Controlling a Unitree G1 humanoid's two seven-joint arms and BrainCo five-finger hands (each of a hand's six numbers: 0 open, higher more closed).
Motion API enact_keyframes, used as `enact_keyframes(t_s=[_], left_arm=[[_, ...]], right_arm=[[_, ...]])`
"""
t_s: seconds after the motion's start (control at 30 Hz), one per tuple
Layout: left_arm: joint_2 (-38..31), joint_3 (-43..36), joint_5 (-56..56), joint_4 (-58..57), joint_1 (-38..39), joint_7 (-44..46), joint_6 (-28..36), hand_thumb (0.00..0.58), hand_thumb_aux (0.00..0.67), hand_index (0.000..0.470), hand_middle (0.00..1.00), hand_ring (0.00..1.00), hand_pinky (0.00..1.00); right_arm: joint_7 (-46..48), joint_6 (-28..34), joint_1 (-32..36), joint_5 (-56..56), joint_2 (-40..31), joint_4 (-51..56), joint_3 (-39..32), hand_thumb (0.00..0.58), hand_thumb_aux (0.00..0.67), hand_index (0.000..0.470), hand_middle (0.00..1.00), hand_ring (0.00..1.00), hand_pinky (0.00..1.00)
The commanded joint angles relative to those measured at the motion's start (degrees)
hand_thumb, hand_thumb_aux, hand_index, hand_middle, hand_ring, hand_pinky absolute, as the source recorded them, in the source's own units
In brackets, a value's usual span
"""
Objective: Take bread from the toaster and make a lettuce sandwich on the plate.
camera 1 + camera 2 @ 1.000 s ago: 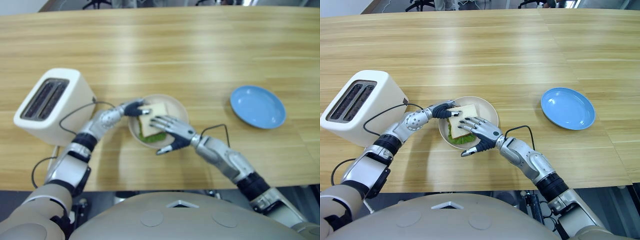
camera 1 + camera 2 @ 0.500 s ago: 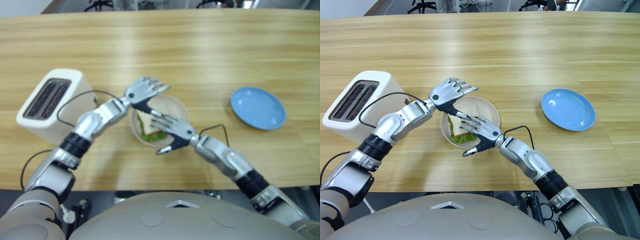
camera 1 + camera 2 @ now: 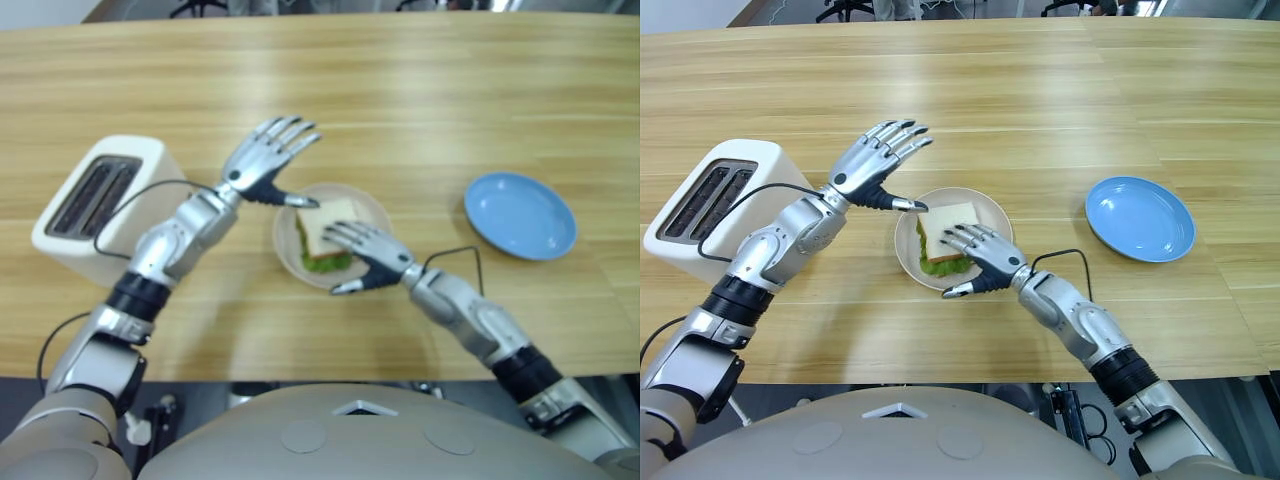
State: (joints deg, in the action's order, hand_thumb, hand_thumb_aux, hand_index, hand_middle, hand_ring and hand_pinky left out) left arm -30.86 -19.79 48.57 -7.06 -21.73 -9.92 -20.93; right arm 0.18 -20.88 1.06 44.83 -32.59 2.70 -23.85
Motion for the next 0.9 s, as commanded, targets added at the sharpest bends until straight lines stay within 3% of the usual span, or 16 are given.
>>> enact_keyframes(t_s=[0.03, 0.1, 0.37, 0.5, 0.53, 0.57, 0.6, 0.63, 0.67, 0.7, 0.9], left_arm=[[0.87, 2.07, -6.55, -3.27, 1.58, 2.29, -1.08, 0.0, 0.0, 0.0, 0.0, 0.0, 0.0], [1.38, 2.5, -8.55, -4.86, 2.07, 2.67, -1.48, 0.0, 0.0, 0.0, 0.0, 0.0, 0.0], [1.36, 2.8, -9.3, -6.31, 3.69, 1.52, -1.83, 0.0, 0.0, 0.0, 0.0, 0.0, 0.0], [-2.95, 1.69, -18.34, -4.08, 5.82, 14.09, -7.0, 0.0, 0.0, 0.0, 0.0, 0.0, 0.0], [-4.61, 1.97, -20.12, -2.92, 6.6, 16.93, -7.86, 0.23, 0.15, 0.103, 0.04, 0.04, 0.04], [-6.27, 3.34, -22.91, -1.27, 7.39, 19.29, -8.3, 0.23, 0.15, 0.103, 0.04, 0.04, 0.04], [-7.54, 4.8, -25.51, 0.2, 7.92, 21.18, -8.29, 0.58, 0.67, 0.46, 1.0, 1.0, 1.0], [-9.15, 6.94, -27.36, 1.87, 8.13, 22.35, -8.02, 0.58, 0.67, 0.46, 1.0, 1.0, 1.0], [-10.76, 8.91, -28.28, 3.28, 7.98, 23.39, -7.34, 0.58, 0.67, 0.46, 1.0, 1.0, 1.0], [-12.28, 10.33, -29.42, 4.58, 7.8, 25.05, -6.64, 0.58, 0.67, 0.46, 1.0, 1.0, 1.0], [-17.97, 11.1, -49.73, 17.72, 9.91, 44.33, -0.43, 0.58, 0.67, 0.46, 1.0, 1.0, 1.0]], right_arm=[[1.61, -2.61, -0.06, -13.29, -0.13, -6.15, 8.04, 0.0, 0.0, 0.0, 0.0, 0.0, 0.0], [2.2, -3.79, -0.11, -18.86, 0.27, -9.49, 11.61, 0.0, 0.0, 0.0, 0.0, 0.0, 0.0], [2.07, -6.15, -0.33, -21.94, 1.25, -14.22, 18.14, 0.0, 0.0, 0.0, 0.0, 0.0, 0.0], [4.45, -3.87, -1.72, -21.5, 0.46, -12.24, 18.88, 0.0, 0.0, 0.0, 0.0, 0.0, 0.0], [6.37, -2.93, -2.49, -21.76, -0.44, -11.57, 18.56, 0.0, 0.0, 0.0, 0.0, 0.0, 0.0], [10.01, -1.38, -3.9, -22.75, -2.1, -11.26, 17.82, 0.0, 0.0, 0.0, 0.0, 0.0, 0.0], [13.41, 0.02, -5.45, -23.64, -3.71, -11.47, 17.26, 0.452, 0.355, 0.244, 0.02, 0.02, 0.02], [16.6, 0.74, -7.76, -25.03, -5.96, -12.83, 17.5, 0.575, 0.607, 0.417, 1.0, 1.0, 1.0], [18.77, 2.25, -9.92, -27.73, -7.26, -15.34, 19.05, 0.575, 0.607, 0.417, 1.0, 1.0, 1.0], [20.92, 4.09, -11.8, -30.68, -8.52, -18.26, 20.61, 0.58, 0.67, 0.46, 1.0, 1.0, 1.0], [30.36, 12.13, -17.96, -41.23, -13.46, -31.89, 26.58, 0.58, 0.67, 0.46, 1.0, 1.0, 1.0]])
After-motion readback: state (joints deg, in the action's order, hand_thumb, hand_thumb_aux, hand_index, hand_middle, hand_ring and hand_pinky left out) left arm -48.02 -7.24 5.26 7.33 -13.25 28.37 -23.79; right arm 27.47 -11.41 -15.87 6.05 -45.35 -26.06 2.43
